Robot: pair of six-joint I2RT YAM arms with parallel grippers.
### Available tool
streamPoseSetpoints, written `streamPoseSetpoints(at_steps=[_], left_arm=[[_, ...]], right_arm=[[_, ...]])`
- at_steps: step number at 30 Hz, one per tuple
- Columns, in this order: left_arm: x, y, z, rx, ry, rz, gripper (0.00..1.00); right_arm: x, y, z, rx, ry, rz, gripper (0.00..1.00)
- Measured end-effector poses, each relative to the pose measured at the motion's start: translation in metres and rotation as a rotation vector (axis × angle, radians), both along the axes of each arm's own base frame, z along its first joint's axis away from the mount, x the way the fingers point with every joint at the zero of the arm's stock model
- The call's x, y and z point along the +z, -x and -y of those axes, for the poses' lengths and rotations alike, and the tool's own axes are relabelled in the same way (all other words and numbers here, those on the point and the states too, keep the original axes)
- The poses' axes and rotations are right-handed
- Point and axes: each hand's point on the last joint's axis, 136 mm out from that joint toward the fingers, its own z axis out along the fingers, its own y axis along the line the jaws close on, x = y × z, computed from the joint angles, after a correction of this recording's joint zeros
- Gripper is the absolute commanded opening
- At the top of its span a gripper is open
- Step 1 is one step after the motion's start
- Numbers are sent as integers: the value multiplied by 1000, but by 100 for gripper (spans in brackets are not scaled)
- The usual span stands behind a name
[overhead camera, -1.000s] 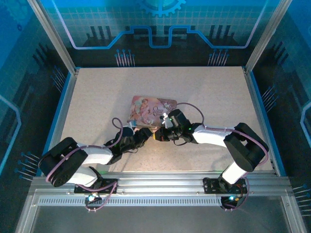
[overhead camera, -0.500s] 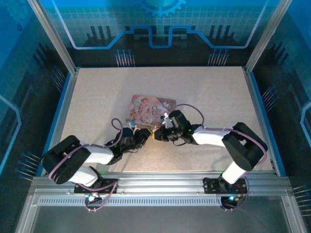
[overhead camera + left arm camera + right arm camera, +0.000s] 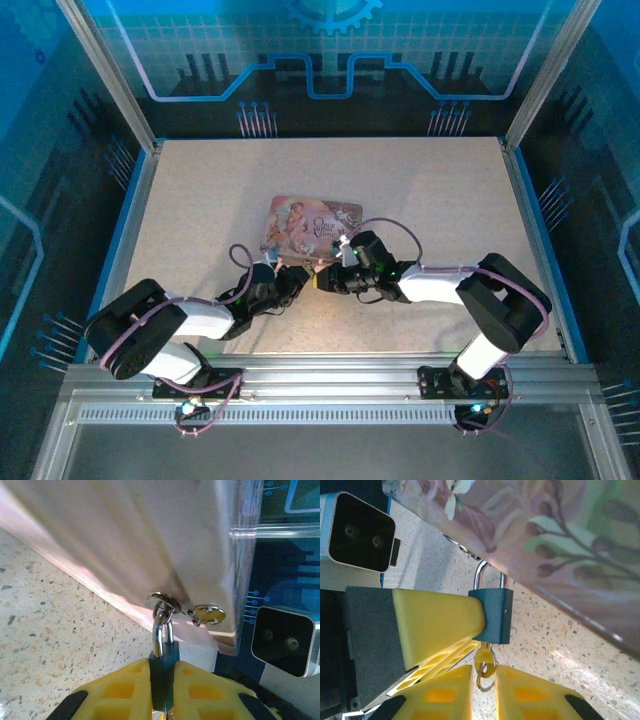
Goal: Unlock the padlock with the key
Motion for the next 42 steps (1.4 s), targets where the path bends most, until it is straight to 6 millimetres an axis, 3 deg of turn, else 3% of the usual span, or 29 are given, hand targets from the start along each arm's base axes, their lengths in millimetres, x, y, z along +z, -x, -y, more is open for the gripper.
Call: streamPoseSetpoints(at_steps=[3,9,16,19,24,32,42], left_arm=[[0,0,0,4,-3,2,6],[0,0,0,6,-4,2,6],[0,0,0,19,9,-10,5],[1,0,-1,27,17,-18,4],[2,1,-2,35,27,-32,3],[6,4,-6,54,32,-51,2],[6,6,-8,54,25,-61,1]], right_arm=[[3,2,2,2,-4,11,24],[19,6,12,20,8,113,39],[54,12,26,89,85,381,63],[57,20,25,167,172,513,70],[61,34,13,328,353,775,72],[58,30,15,535,579,1153,72],[35,18,13,679,722,1347,69]])
